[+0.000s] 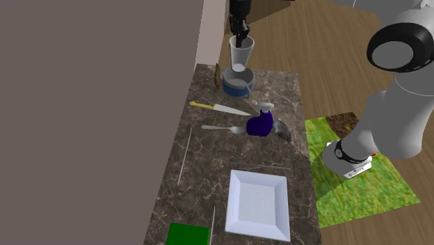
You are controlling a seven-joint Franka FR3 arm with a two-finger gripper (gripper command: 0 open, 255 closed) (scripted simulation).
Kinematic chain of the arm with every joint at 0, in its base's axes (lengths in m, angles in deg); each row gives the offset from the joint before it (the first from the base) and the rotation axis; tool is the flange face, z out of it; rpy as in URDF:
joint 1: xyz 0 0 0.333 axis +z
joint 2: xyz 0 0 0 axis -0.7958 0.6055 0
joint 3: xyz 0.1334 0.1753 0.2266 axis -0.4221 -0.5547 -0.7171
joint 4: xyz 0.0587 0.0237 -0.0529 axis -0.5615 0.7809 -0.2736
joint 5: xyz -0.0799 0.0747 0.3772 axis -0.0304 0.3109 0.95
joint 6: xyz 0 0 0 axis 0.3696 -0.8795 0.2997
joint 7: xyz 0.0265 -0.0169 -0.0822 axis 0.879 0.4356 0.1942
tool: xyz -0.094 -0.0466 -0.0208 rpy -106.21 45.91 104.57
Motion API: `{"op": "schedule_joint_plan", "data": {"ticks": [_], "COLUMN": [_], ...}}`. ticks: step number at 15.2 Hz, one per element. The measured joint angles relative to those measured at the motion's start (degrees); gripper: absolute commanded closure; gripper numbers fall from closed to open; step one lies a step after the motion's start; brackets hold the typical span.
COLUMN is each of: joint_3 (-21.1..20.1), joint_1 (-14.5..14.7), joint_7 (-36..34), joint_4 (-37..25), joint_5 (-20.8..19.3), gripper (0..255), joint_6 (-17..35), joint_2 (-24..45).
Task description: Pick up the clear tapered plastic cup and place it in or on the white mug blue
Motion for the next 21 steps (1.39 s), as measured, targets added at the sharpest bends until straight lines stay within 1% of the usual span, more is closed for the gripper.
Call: {"op": "schedule_joint_plan", "data": {"ticks": [3,4,5,18,21], "joint_3": [1.2,1.6,1.7,1.5,1.5], "joint_1": [-3.3,-4.7,-5.3,-3.8,-3.8], "joint_7": [4.0,5.3,6.0,7.0,7.3], "joint_4": [-3.2,-5.3,-5.6,6.2,8.0], "joint_5": [0.8,1.4,1.7,1.2,1.4], "gripper": [255,255,255,255,255], "joint_6": [-2.0,-3.0,-2.9,7.6,9.7], "joint_2": [1.8,3.2,3.8,2.6,2.9]}}
